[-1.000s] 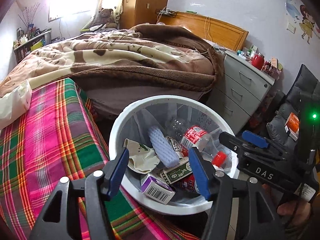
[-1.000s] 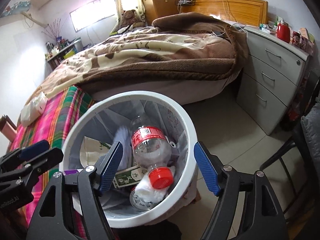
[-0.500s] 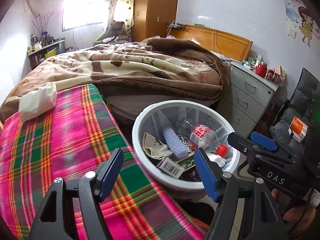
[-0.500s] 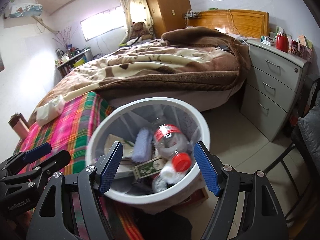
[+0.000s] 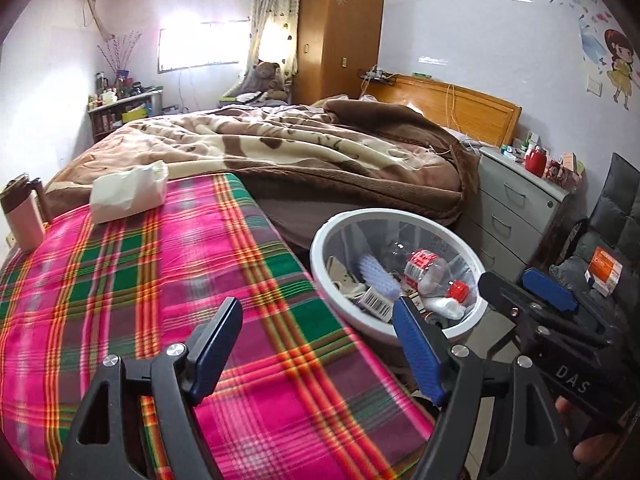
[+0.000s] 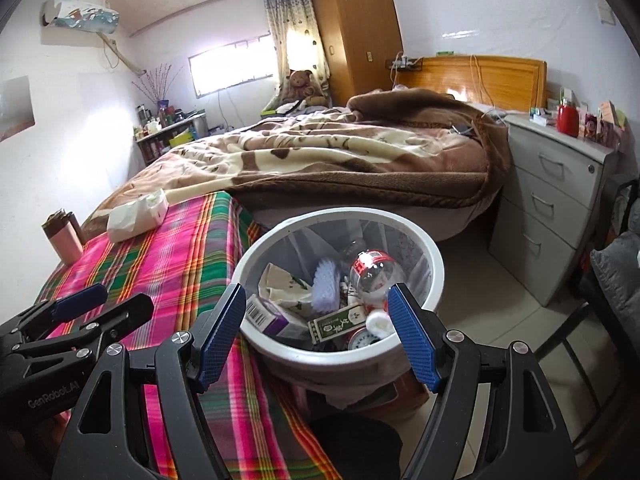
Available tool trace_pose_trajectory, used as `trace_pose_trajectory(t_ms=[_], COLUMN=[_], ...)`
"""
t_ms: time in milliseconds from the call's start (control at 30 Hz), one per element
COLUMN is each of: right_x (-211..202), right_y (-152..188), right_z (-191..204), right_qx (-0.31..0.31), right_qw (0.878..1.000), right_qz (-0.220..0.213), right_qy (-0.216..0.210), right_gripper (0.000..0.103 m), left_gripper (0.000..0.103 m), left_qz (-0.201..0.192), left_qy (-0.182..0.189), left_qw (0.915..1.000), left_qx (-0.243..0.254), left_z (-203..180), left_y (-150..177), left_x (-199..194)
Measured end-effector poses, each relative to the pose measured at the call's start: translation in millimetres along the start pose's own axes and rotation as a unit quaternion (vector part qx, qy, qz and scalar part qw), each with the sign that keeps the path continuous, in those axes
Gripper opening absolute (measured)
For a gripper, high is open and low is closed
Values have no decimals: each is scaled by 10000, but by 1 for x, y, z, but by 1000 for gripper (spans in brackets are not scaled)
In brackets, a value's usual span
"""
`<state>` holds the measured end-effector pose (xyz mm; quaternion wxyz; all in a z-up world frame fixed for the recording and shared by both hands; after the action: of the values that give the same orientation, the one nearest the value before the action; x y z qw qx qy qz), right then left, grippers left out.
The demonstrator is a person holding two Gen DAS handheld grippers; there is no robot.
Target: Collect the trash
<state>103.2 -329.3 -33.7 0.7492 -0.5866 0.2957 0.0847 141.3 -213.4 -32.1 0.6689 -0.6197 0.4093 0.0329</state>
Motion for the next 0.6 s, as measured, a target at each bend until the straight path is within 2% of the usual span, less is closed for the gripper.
trace_pose_trajectory(t_ms=[133,600], right_x=[-5,-14], right_y=[5,16], right_z=[7,13], right_qx=[-131,-32], right_qw=[9998,9999], right_qz=[-107,-84], right_qy=[82,46], right_gripper=[75,75], left_gripper=[79,79], left_qz=[-108,-37], left_qy=[-310,-496], left_qw=[9994,9988], left_qx=[82,-19], left_z=[8,19], left_y=[6,29], left_x=[-10,-18])
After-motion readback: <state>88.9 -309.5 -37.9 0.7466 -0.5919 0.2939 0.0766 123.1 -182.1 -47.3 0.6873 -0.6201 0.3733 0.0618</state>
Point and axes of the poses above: each gripper's, at about its wrist camera, not at the fingertips, and x roughly the way its jaws point, z to its left, y to its underside, the point moved 10 cm from there along x, roughly the way its jaws point, and after that the axes turned 3 degrees about y, right-handed, at the moved point
